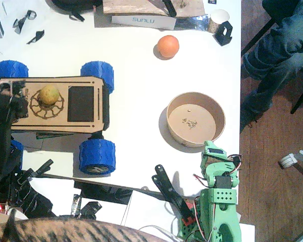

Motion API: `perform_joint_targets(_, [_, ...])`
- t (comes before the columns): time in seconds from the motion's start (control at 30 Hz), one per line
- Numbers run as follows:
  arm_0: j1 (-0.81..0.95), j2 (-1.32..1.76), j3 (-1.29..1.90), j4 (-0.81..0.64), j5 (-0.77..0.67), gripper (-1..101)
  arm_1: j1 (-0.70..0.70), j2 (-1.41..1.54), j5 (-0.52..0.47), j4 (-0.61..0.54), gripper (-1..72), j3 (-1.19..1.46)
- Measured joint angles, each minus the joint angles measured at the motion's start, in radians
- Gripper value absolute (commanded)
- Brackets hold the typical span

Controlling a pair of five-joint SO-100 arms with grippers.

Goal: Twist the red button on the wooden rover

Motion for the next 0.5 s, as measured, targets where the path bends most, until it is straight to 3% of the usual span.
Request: perform_joint_targets(0.5, [-0.058,0.443,-0.002,0.1,-0.499,0,0.0,0.0,0.0,0.0,10.4,0.0])
